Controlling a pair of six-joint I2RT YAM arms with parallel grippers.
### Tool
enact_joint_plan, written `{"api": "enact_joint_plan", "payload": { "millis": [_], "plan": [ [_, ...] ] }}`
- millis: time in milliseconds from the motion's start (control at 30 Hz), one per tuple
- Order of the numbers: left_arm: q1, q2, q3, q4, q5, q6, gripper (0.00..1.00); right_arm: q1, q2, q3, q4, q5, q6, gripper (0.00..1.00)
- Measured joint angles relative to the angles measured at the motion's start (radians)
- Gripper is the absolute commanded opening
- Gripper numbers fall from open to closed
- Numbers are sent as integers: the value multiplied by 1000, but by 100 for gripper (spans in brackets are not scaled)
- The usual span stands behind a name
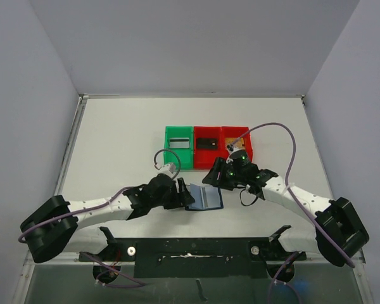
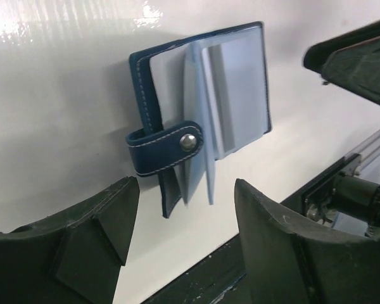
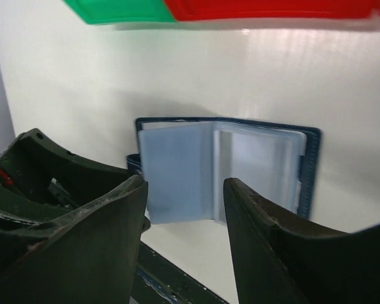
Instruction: Take the credit cards out of the card holder
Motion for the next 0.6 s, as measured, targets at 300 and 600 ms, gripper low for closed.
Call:
{"api": "enact_joint_plan", "payload": {
  "millis": [300, 600],
  "plan": [
    [-2, 161, 122, -63, -16, 37, 18, -66, -74, -114, -58, 8, 10, 50],
    [-7, 195, 159, -87, -23, 64, 0, -73, -90, -126, -71, -16, 10, 50]
  ]
}}
